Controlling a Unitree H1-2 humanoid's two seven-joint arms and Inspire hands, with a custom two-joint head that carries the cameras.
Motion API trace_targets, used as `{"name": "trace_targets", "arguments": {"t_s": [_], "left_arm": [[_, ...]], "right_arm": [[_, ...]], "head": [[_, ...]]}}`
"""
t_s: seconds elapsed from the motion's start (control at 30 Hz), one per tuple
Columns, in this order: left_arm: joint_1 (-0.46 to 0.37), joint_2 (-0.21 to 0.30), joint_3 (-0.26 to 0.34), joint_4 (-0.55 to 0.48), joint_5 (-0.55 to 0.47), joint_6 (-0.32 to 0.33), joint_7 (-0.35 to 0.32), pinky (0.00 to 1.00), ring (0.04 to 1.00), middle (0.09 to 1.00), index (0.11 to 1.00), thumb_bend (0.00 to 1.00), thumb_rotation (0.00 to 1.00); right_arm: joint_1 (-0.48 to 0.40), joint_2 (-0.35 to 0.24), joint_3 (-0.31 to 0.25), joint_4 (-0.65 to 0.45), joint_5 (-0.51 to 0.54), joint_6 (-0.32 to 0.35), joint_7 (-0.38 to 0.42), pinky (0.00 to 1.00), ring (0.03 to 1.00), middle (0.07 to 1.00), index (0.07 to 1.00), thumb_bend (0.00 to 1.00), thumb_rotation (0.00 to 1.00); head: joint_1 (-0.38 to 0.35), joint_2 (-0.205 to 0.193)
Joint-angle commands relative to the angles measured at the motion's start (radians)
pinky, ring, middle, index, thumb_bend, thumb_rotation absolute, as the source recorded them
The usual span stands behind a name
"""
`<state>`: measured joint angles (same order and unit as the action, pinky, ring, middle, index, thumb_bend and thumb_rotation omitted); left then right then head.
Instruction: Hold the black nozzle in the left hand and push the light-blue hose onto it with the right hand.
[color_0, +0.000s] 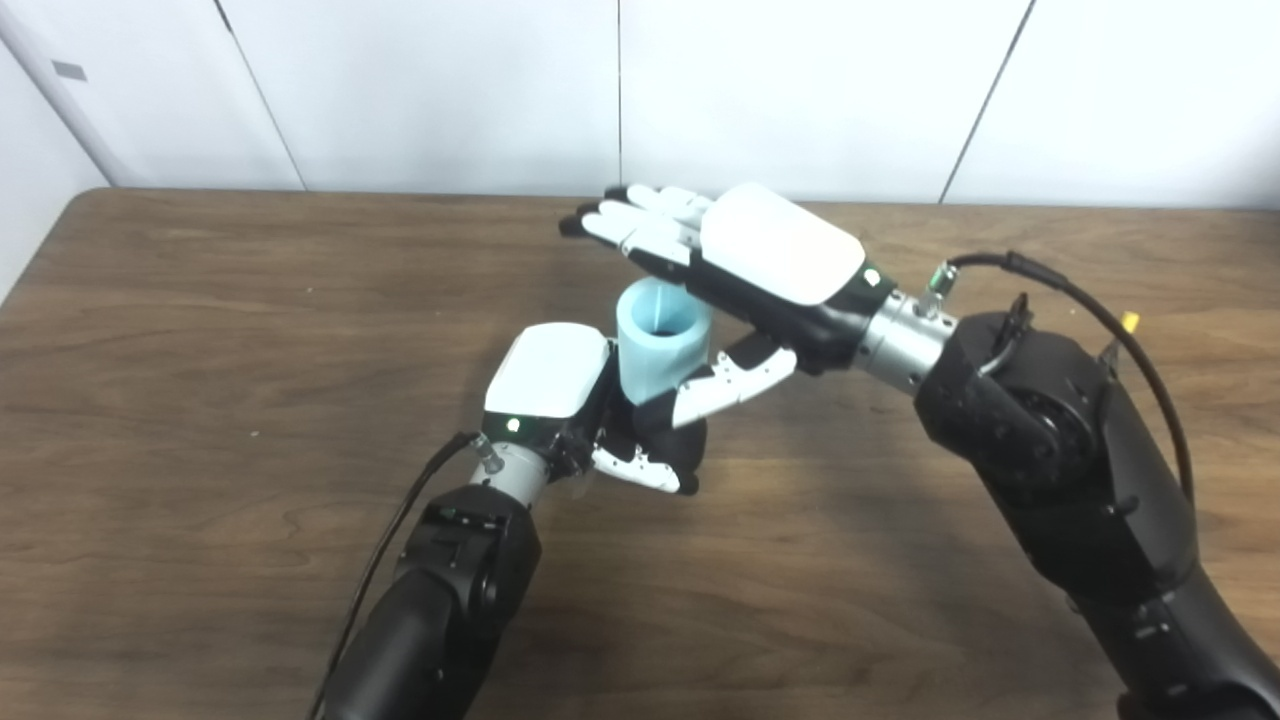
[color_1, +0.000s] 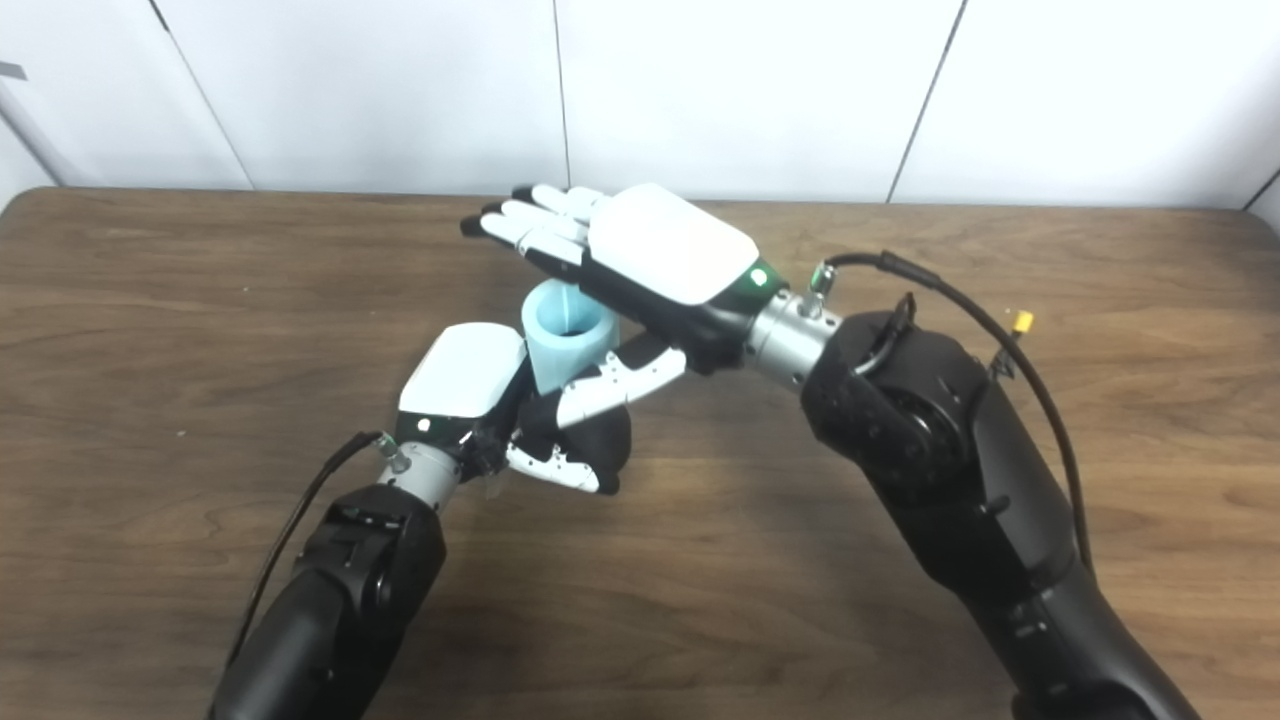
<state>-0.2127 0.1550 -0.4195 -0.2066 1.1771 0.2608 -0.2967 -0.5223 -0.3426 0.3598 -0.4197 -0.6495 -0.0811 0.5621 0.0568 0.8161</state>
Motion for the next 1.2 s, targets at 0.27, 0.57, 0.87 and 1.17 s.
{"name": "trace_targets", "arguments": {"t_s": [0.27, 0.57, 0.87, 1.17], "left_arm": [[-0.008, 0.004, -0.009, -0.009, 0.004, -0.015, 0.003, 0.40, 0.511, 0.480, 0.490, 0.52, 0.00], [-0.005, -0.002, -0.003, -0.013, -0.002, -0.012, -0.001, 0.41, 0.509, 0.470, 0.496, 0.52, 0.00], [-0.005, -0.003, -0.001, -0.017, -0.008, -0.009, -0.009, 0.41, 0.512, 0.487, 0.486, 0.52, 0.00], [-0.006, -0.005, -0.002, -0.019, -0.001, -0.005, -0.014, 0.42, 0.521, 0.513, 0.471, 0.52, 0.00]], "right_arm": [[0.039, -0.058, -0.020, -0.086, 0.006, -0.045, 0.008, 0.96, 0.977, 0.970, 0.958, 0.63, 1.00], [0.061, -0.073, -0.029, -0.083, 0.002, -0.070, 0.012, 0.98, 0.980, 0.958, 0.945, 0.62, 1.00], [0.062, -0.082, -0.022, -0.064, -0.013, -0.070, 0.036, 0.96, 0.969, 0.952, 0.922, 0.63, 1.00], [0.079, -0.087, 0.004, 0.031, -0.049, -0.089, 0.035, 0.92, 0.938, 0.927, 0.901, 0.65, 1.00]], "head": [[0.001, 0.003], [0.002, 0.004], [0.001, 0.005], [0.002, 0.005]]}}
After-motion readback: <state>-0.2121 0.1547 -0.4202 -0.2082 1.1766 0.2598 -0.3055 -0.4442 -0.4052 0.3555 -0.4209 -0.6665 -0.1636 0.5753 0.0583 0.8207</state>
